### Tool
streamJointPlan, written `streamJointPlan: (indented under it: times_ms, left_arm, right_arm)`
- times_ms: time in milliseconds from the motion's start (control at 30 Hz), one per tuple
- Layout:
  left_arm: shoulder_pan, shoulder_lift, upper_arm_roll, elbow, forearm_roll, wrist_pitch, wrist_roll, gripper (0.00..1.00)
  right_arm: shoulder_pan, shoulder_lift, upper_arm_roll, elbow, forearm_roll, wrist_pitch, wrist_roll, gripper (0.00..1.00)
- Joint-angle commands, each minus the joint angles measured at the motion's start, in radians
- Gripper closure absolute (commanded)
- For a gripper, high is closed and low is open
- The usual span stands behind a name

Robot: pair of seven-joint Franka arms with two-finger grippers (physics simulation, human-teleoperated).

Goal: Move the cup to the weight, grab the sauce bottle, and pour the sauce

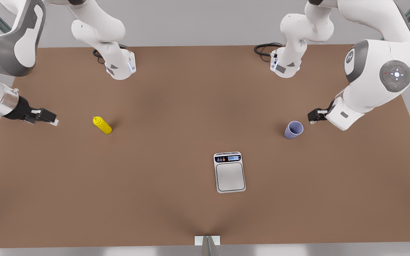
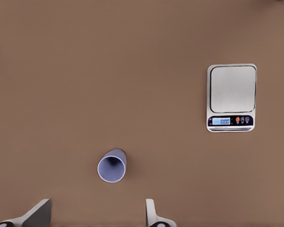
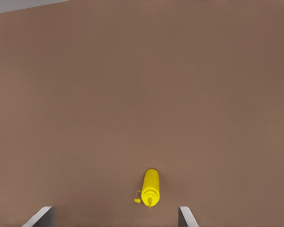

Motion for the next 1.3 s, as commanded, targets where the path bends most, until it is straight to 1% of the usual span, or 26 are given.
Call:
streamJointPlan:
  times_ms: [0, 67, 100, 133, 200, 267, 333, 367, 400, 533, 667, 700, 733, 767, 800, 967, 1000, 1033, 1100, 1133, 1167, 1200, 1267]
  left_arm:
    - [0.000, -0.002, 0.000, -0.003, 0.002, 0.000, 0.001, 0.00]
    - [0.005, -0.007, 0.000, -0.054, -0.013, -0.003, -0.002, 0.00]
    - [0.006, -0.034, 0.002, -0.209, -0.020, 0.012, 0.002, 0.00]
    - [0.006, -0.033, 0.000, -0.273, -0.042, 0.026, 0.001, 0.00]
    - [0.022, -0.042, 0.002, -0.450, -0.087, 0.166, 0.034, 0.00]
    - [0.058, -0.053, 0.008, -0.605, -0.102, 0.304, 0.197, 0.00]
    - [0.115, -0.059, 0.014, -0.691, -0.095, 0.402, 0.314, 0.00]
    - [0.118, -0.060, 0.026, -0.738, -0.095, 0.475, 0.324, 0.00]
    - [0.121, -0.062, 0.028, -0.790, -0.095, 0.555, 0.324, 0.00]
    - [0.121, -0.056, 0.028, -0.867, -0.102, 0.660, 0.326, 0.00]
    - [0.138, -0.048, 0.028, -0.886, -0.102, 0.675, 0.363, 0.00]
    - [0.154, -0.033, 0.028, -0.889, -0.102, 0.692, 0.372, 0.00]
    - [0.155, -0.025, 0.028, -0.889, -0.102, 0.704, 0.372, 0.00]
    - [0.155, -0.018, 0.028, -0.890, -0.105, 0.716, 0.372, 0.00]
    - [0.154, -0.008, 0.028, -0.902, -0.112, 0.748, 0.370, 0.00]
    - [0.154, 0.022, 0.026, -0.927, -0.118, 0.790, 0.370, 0.00]
    - [0.155, 0.036, 0.026, -0.927, -0.118, 0.808, 0.370, 0.00]
    - [0.154, 0.041, 0.026, -0.927, -0.118, 0.821, 0.370, 0.03]
    - [0.154, 0.055, 0.025, -0.925, -0.151, 0.839, 0.370, 0.10]
    - [0.154, 0.059, 0.025, -0.925, -0.151, 0.844, 0.370, 0.24]
    - [0.154, 0.059, 0.025, -0.924, -0.151, 0.844, 0.370, 0.51]
    - [0.154, 0.059, 0.025, -0.924, -0.153, 0.844, 0.369, 0.66]
    - [0.154, 0.059, 0.023, -0.924, -0.191, 0.844, 0.360, 0.74]
  right_arm:
    - [0.006, 0.000, 0.003, 0.001, -0.001, 0.001, 0.002, 0.00]
    - [0.004, -0.001, -0.005, 0.016, 0.002, -0.009, -0.003, 0.00]
    - [0.004, -0.006, -0.005, 0.021, 0.001, -0.047, -0.001, 0.00]
    - [0.004, -0.008, -0.005, 0.021, 0.002, -0.058, -0.003, 0.00]
    - [0.004, -0.008, -0.004, 0.030, 0.009, -0.070, 0.011, 0.00]
    - [0.004, 0.000, -0.005, 0.032, 0.064, -0.032, 0.013, 0.00]
    - [-0.004, -0.003, -0.011, 0.029, 0.056, -0.053, 0.014, 0.00]
    - [-0.001, -0.003, -0.034, 0.032, 0.056, -0.075, 0.005, 0.00]
    - [-0.002, -0.001, -0.036, 0.029, 0.056, -0.079, 0.000, 0.00]
    - [0.002, 0.020, -0.028, 0.024, 0.029, -0.101, -0.001, 0.00]
    - [0.002, 0.022, -0.022, 0.007, 0.036, -0.090, 0.002, 0.00]
    - [-0.017, 0.019, -0.043, -0.035, 0.129, -0.078, 0.069, 0.00]
    - [-0.044, 0.022, -0.118, -0.094, 0.280, -0.070, 0.276, 0.00]
    - [-0.051, 0.022, -0.160, -0.149, 0.347, -0.052, 0.305, 0.00]
    - [-0.071, 0.022, -0.175, -0.181, 0.384, -0.050, 0.306, 0.00]
    - [-0.083, 0.029, -0.177, -0.197, 0.395, -0.058, 0.283, 0.00]
    - [-0.108, 0.037, -0.178, -0.209, 0.447, -0.064, 0.292, 0.00]
    - [-0.131, 0.038, -0.185, -0.241, 0.499, -0.065, 0.295, 0.00]
    - [-0.163, 0.061, -0.254, -0.315, 0.625, -0.108, 0.298, 0.00]
    - [-0.194, 0.074, -0.267, -0.367, 0.693, -0.117, 0.362, 0.00]
    - [-0.202, 0.094, -0.310, -0.419, 0.740, -0.150, 0.388, 0.00]
    - [-0.224, 0.109, -0.312, -0.468, 0.777, -0.148, 0.388, 0.00]
    - [-0.261, 0.164, -0.310, -0.551, 0.857, -0.140, 0.398, 0.00]
